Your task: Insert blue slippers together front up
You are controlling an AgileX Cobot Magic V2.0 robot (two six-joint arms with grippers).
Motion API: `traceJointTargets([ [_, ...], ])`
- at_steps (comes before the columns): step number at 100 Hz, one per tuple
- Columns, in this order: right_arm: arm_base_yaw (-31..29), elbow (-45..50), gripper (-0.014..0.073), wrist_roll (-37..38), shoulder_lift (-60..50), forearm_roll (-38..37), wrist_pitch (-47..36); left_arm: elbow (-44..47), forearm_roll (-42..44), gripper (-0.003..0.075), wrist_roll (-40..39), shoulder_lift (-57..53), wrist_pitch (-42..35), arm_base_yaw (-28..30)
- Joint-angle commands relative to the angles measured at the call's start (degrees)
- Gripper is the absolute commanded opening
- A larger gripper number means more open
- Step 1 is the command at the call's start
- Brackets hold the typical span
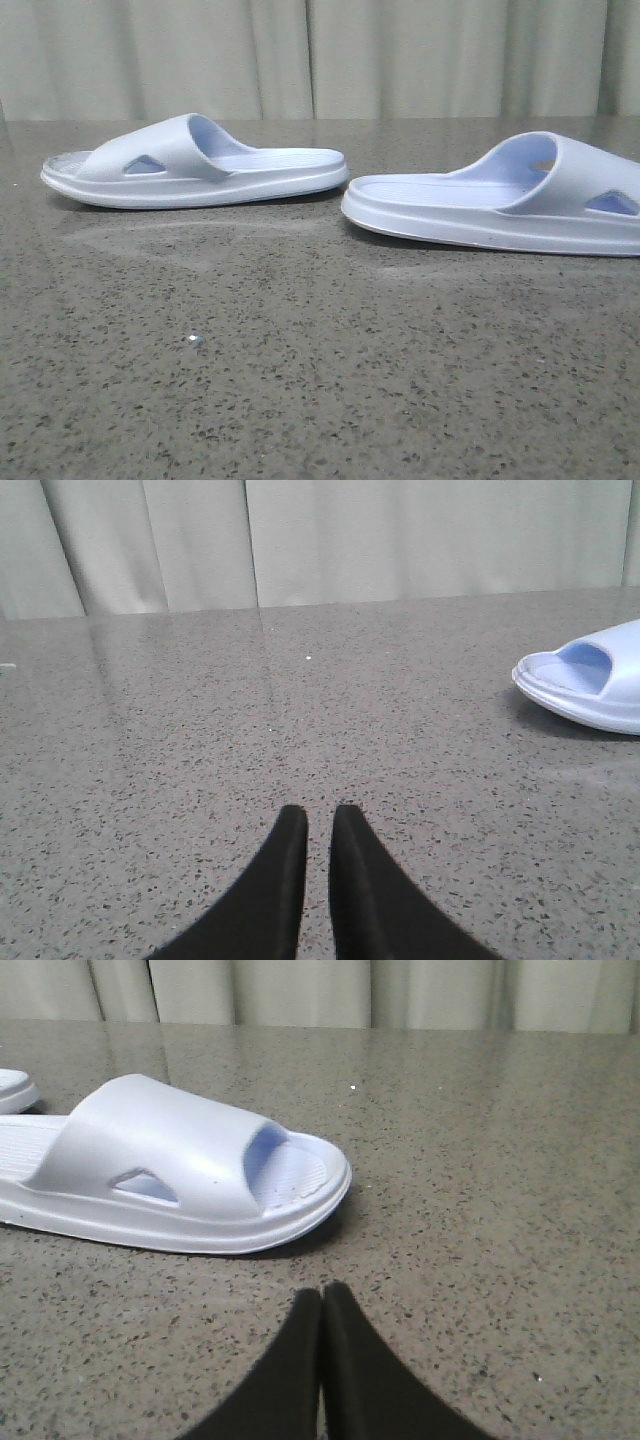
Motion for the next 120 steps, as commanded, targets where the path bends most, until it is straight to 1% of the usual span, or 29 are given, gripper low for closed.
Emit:
traceJointTargets([
  [1,-0.2,1.1,-0.0078,-0.2,-1.0,-0.6,-4.4,0.6,-0.5,0.0015,-0.5,-1.7,-4.8,0.2],
  [70,-0.2,1.1,-0.0078,-0.2,-1.0,-0.6,-4.4,0.6,-0.5,0.0015,-0.5,-1.7,-4.8,0.2],
  [80,-0.2,1.1,-0.0078,-0.2,-1.0,-0.5,-8.0,0.6,-0.5,0.0015,-0.5,-1.7,-4.8,0.2],
  [90,-0.2,1.1,-0.0078,-0.2,-1.0,5.1,-13.7,0.6,-0.5,0.0015,-0.5,-1.7,-4.9,0.2],
  [97,-0.2,1.1,-0.0078,-0.2,-1.0,6.2,-16.7,0.6,-1.2,0.0015,-0.5,-1.7,-5.2,0.2],
  [114,-0.2,1.1,-0.0078,-0.2,-1.0,7.3,-18.1,0.6,-5.7,0.0015,-0.5,-1.7,-5.7,0.2],
  [120,-0.2,1.1,-0.0078,-0.2,-1.0,7.4,-18.2,0.6,-8.9,0.0015,-0.5,-1.7,-6.6,0.2],
])
